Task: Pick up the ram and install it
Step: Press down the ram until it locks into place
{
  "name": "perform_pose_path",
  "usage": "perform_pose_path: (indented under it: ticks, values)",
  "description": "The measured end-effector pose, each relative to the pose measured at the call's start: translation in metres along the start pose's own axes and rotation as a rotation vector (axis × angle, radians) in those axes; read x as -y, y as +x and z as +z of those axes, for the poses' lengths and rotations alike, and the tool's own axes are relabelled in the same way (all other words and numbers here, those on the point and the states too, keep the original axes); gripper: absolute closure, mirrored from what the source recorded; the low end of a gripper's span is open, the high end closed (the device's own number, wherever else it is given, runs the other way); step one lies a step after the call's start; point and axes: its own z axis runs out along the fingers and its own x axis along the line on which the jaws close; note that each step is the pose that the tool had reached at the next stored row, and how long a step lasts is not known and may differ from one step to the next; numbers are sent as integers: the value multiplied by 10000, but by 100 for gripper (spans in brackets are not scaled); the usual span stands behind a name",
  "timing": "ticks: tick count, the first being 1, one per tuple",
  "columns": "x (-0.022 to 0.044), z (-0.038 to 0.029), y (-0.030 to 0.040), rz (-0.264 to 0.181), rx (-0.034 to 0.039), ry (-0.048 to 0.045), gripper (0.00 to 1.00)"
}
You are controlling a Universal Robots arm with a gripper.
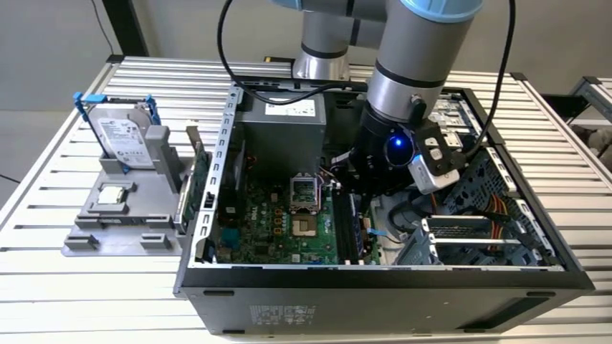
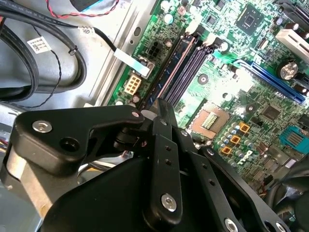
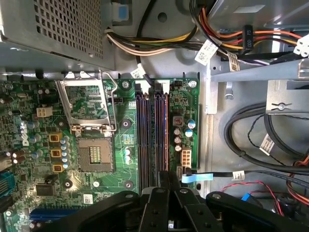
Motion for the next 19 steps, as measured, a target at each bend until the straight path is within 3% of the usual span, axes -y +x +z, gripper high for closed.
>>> perform_pose_path:
  ticks: [7,14,15,16,19]
  values:
    - [1,-1,0,-5,-5,-82,100]
    - [4,-2,0,-89,-57,-1308,100]
    - [4,-2,0,-107,-61,-1431,100]
    - [4,-3,1,-134,-62,-1478,100]
    - [4,-2,0,-173,-61,-1483,100]
